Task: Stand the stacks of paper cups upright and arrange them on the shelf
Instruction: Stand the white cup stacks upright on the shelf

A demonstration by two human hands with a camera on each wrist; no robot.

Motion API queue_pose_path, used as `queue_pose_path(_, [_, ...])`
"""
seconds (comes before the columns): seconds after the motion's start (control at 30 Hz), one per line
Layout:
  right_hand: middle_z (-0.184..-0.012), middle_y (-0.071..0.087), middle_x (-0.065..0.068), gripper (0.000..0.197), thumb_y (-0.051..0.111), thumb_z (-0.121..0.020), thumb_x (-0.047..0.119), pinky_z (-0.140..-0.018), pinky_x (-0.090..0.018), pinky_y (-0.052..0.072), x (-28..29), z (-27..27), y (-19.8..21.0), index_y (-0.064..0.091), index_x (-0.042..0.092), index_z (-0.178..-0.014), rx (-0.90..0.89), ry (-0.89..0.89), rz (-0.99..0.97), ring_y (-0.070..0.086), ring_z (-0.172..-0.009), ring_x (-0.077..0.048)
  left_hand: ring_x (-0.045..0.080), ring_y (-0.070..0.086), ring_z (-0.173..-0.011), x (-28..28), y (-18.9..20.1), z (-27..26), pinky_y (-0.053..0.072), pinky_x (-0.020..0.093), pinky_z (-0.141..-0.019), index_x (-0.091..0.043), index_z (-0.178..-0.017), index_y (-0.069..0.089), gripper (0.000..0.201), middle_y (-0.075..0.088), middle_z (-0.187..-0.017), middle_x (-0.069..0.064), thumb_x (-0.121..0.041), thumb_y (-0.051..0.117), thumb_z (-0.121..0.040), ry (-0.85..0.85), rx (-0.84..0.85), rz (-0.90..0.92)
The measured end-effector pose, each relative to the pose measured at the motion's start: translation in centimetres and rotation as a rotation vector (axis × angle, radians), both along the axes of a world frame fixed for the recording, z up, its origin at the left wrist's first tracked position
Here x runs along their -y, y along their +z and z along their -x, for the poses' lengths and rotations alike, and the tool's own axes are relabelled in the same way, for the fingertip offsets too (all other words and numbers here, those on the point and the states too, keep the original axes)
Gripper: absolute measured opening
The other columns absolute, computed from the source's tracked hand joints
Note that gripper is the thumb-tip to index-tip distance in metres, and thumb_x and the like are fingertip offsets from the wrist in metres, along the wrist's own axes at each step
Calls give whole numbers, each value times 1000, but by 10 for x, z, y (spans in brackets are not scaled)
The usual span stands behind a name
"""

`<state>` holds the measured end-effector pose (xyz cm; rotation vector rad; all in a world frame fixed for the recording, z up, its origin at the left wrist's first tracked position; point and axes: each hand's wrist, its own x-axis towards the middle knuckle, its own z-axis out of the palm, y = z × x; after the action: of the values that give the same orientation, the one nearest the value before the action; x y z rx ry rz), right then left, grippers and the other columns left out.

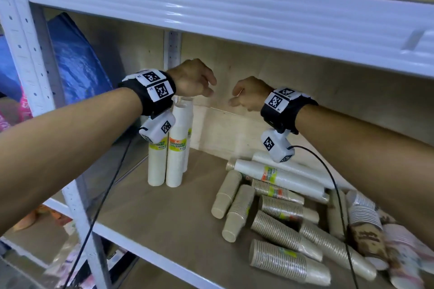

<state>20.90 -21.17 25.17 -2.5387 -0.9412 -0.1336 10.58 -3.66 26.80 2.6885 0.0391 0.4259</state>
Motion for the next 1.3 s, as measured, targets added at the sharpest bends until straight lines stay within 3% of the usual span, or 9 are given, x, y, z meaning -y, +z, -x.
queue_pose_path(0.23, [-112, 63, -2, 33, 78, -76, 36, -87, -37, 54, 88, -38, -13, 63, 23, -102, -68, -183, 23, 62, -100, -22, 11, 61, -98, 47, -26, -37, 46, 22, -84, -25, -118, 68, 40, 66, -109, -4, -37, 76, -81, -121, -67, 32])
queue_pose_path(0.33, [-119, 60, -2, 39, 79, -77, 36, -93, -39, 52, 127, -50, -24, 63, 22, -110, -101, -262, 40, 61, -105, -22, 12, 61, -100, 65, -44, -53, 46, 22, -85, -25, -121, 66, 44, 64, -111, -3, -38, 77, -80, -178, -124, 52])
queue_pose_path(0.53, [-127, 55, -2, 50, 77, -80, 36, -91, -27, 44, 185, -62, -64, 61, 18, -124, -156, -366, 138, 55, -115, -21, 10, 60, -98, 93, -83, -83, 42, 21, -80, -29, -123, 63, 50, 62, -114, -4, -43, 78, -77, -241, -248, 41])
queue_pose_path(0.73, [-132, 53, -3, 55, 76, -79, 34, -98, -34, 45, 230, -77, -112, 55, 24, -129, -276, -437, 191, 53, -117, -23, 10, 57, -98, 105, -118, -106, 41, 22, -81, -31, -124, 62, 52, 61, -116, -4, -44, 79, -77, -247, -341, 30])
queue_pose_path(0.83, [-136, 52, -6, 62, 75, -81, 22, -101, -35, 44, 246, -83, -130, 48, 20, -138, -320, -436, 206, 52, -123, -24, 10, 55, -98, 109, -137, -115, 42, 23, -84, -31, -124, 62, 52, 59, -116, -5, -43, 79, -77, -245, -374, 25])
queue_pose_path(1.07, [-140, 48, -7, 66, 73, -80, 12, -94, -26, 43, 273, -100, -162, 46, 16, -140, -325, -438, 182, 51, -123, -22, 11, 55, -102, 106, -181, -134, 42, 21, -82, -29, -127, 60, 58, 58, -114, -10, -35, 83, -74, -249, -506, 25])
queue_pose_path(1.17, [-134, 51, -4, 64, 76, -78, 14, -90, -21, 38, 276, -103, -171, 50, 13, -136, -293, -411, 206, 50, -122, -21, 8, 60, -102, 102, -193, -136, 44, 17, -78, -26, -119, 65, 49, 65, -111, -14, -22, 83, -74, -283, -563, 70])
queue_pose_path(1.3, [-122, 57, -5, 49, 75, -76, 13, -89, -24, 41, 276, -108, -183, 59, 11, -123, -263, -379, 213, 55, -114, -23, 3, 61, -100, 98, -201, -140, 44, 17, -80, -25, -119, 66, 50, 66, -108, -17, -17, 83, -73, -292, -583, 95])
